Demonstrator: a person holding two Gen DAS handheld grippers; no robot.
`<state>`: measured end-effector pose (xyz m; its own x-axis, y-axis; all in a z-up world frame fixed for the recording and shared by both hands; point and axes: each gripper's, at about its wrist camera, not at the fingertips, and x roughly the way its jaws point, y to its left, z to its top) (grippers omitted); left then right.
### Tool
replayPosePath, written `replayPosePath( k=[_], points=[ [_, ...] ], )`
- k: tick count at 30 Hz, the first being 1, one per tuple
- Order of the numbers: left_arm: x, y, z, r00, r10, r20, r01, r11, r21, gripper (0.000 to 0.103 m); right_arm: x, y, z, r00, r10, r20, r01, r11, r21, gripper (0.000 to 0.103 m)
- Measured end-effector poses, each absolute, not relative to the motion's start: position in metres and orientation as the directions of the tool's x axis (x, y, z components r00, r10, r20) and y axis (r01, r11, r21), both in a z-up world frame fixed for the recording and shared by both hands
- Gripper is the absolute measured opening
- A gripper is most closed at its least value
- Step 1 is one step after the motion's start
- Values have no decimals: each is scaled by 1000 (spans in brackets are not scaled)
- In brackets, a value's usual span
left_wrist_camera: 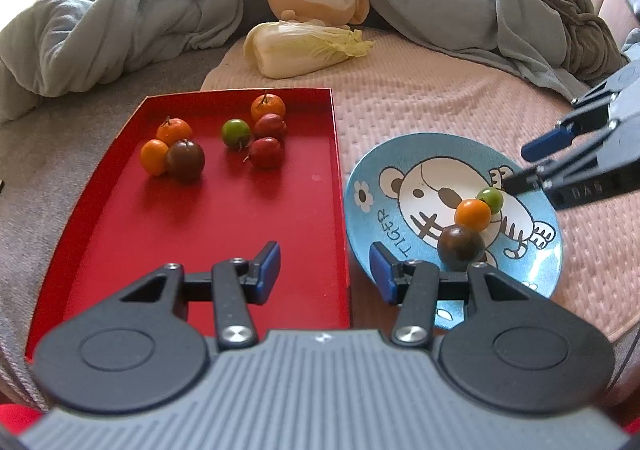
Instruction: Organize fruits
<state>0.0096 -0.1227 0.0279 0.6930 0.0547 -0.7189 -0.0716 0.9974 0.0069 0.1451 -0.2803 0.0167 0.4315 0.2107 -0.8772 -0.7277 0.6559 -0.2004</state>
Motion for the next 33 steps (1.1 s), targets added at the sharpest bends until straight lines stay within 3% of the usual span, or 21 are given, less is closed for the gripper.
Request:
replayPosePath(
  k=[13,19,23,33],
  points=[
    [17,-112,22,684,56,-727,-92,996,-10,52,148,-258,-20,353,171,-920,-847,477,-236,40],
    [16,-105,20,681,62,-730,-97,995,-6,52,159,-249,-22,334,183,-925,-839,505,-203,31],
    [16,-96,21,682,69,-728,-112,994,-12,52,163,-249,-17,327,185,-927,-825,534,-184,31],
    [28,-41,15,674,154,-722,-198,980,25,52,160,-206,31,366,391,-845,-816,571,-90,31]
  ],
)
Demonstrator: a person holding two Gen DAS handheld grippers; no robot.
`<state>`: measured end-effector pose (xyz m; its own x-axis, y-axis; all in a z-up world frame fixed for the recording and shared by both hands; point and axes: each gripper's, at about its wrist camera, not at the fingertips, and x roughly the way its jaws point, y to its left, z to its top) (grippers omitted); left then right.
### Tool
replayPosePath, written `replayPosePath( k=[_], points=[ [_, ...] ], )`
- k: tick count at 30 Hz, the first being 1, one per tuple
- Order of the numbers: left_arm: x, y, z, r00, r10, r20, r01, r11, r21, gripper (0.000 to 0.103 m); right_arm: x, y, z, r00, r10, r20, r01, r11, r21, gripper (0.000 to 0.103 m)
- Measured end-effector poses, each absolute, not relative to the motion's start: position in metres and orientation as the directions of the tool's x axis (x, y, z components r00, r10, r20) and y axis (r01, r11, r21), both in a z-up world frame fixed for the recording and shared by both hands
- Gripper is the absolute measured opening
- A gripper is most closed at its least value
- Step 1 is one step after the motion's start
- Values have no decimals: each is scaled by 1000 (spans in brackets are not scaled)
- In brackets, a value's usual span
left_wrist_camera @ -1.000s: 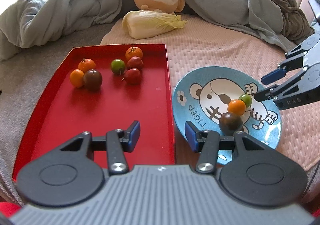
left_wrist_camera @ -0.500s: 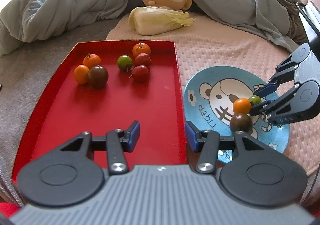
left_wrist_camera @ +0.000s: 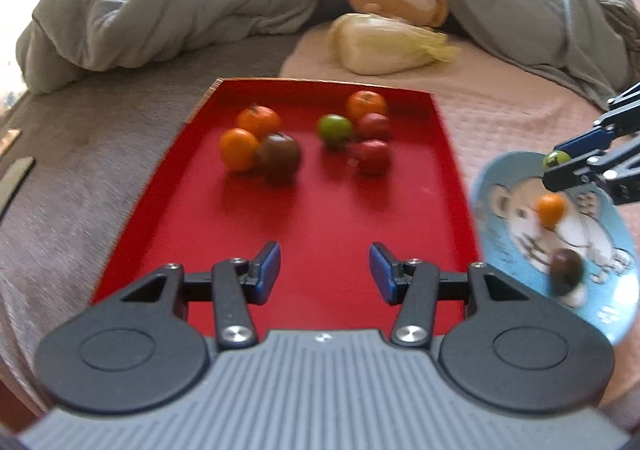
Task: Organize fruits
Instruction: 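Grasp another dark brown tomato with the left gripper while the right holds the green tomato, then carry the dark tomato and green tomato in both grippers to the tiger plate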
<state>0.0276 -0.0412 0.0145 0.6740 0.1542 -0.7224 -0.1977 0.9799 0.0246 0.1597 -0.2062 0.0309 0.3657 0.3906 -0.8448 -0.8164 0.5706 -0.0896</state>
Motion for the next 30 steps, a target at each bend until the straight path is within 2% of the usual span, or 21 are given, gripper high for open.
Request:
replayPosePath(
  k=[6,17,20,21,22,30],
  points=[
    [63,-13,6,670,212,-711,-223,972,79,52,157,-164,27,318,447,-836,-839,543,-29,31],
    [105,-9,-10,655,189,-732,-234,971,41,52,165,-134,16,294,445,-846,-827,562,8,31],
    [111,-7,-10,656,200,-728,-256,966,35,48,165,-131,15,302,437,-847,-824,566,-1,31],
    [110,-6,-9,657,207,-725,-261,964,39,41,166,-131,15,304,435,-847,-822,569,-3,31],
    [109,-5,-9,657,220,-721,-271,961,47,40,166,-131,15,306,434,-847,-820,572,-4,31],
    [92,-6,-7,652,235,-721,-289,956,50,37,164,-137,11,327,412,-850,-796,606,-13,31]
  ],
)
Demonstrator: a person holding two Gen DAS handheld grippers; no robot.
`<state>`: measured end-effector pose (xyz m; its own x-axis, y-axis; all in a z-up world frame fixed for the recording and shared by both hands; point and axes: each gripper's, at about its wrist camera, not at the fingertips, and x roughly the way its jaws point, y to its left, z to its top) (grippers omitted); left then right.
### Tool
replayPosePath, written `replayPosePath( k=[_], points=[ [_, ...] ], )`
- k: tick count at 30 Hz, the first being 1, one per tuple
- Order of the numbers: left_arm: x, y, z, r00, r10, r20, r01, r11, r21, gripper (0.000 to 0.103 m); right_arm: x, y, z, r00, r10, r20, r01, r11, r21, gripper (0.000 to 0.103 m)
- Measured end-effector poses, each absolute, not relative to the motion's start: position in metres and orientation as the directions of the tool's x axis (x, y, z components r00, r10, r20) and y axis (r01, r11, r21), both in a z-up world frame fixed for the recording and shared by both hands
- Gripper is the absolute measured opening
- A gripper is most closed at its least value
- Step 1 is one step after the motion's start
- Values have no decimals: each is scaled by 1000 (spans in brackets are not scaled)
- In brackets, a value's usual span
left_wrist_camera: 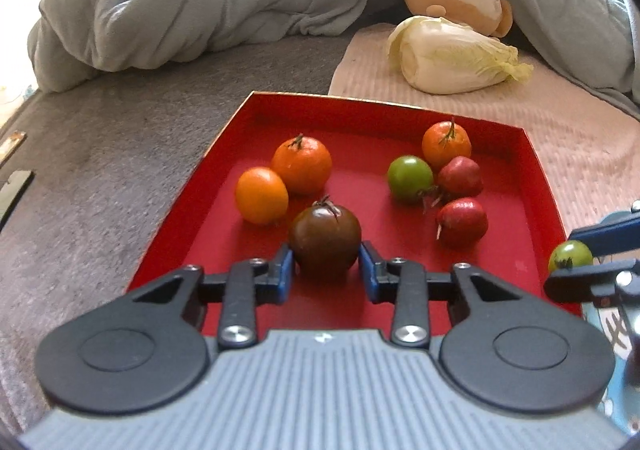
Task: Organize fruits
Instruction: 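Carry the dark tomato and green tomato in both grippers to the tiger plate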
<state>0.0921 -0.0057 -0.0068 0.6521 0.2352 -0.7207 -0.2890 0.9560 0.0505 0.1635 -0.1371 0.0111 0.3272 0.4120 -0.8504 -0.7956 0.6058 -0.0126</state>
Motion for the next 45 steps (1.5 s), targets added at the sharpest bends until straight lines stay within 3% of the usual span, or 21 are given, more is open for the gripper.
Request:
replayPosePath(
  k=[20,32,45],
  points=[
    [15,-75,20,694,189,-694,-163,981,103,37,107,-167,26,320,423,-848,-824,566,-29,31],
    [6,-131,31,737,91,-669,-41,995,90,37,86,-240,24,428,372,-824,-714,698,-56,31],
    [6,-182,2,722,-6,-691,96,991,92,37,82,-318,1,482,311,-819,-593,804,-44,31]
  ],
)
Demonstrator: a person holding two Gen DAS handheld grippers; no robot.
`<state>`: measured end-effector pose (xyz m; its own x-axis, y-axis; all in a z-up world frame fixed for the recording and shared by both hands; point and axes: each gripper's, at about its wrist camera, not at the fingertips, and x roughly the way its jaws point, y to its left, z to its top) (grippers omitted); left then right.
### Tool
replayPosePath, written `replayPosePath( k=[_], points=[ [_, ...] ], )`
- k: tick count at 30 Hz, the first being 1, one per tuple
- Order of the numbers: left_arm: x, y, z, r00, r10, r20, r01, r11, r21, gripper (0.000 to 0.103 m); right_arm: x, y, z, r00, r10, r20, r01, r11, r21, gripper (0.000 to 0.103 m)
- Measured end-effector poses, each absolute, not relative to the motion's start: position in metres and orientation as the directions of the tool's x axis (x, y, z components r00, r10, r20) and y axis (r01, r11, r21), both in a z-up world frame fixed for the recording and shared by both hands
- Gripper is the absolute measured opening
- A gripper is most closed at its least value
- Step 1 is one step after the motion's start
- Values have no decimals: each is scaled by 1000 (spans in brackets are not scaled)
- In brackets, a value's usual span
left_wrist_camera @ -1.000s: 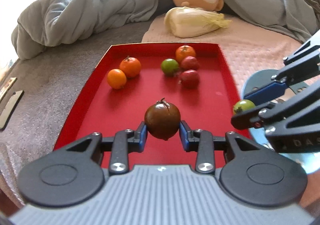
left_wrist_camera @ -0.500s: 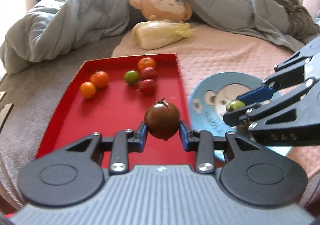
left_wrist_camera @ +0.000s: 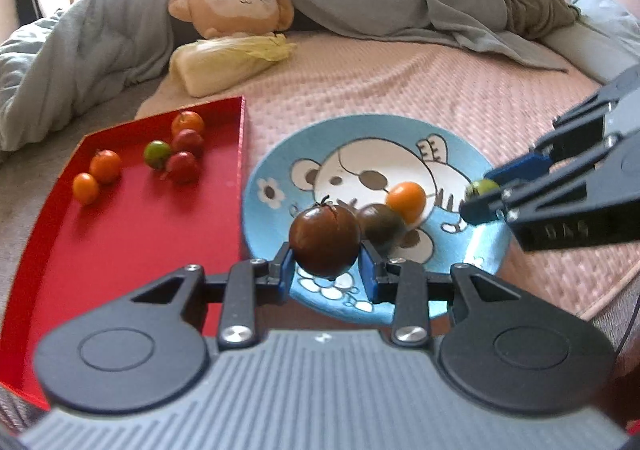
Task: Organize fruits
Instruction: 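Carry the dark tomato and green tomato in both grippers to the tiger plate, then open the left gripper on the plate while the right gripper releases the green tomato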
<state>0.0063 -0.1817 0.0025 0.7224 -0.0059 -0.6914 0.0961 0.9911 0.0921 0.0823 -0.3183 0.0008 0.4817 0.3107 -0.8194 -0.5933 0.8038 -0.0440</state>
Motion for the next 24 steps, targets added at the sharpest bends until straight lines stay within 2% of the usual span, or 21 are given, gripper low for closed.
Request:
replayPosePath(
  k=[24],
  points=[
    [9,-196,-26,738,6,-674,158,971,182,38,87,-306,-24,497,285,-820,-631,767,-116,32]
  ],
)
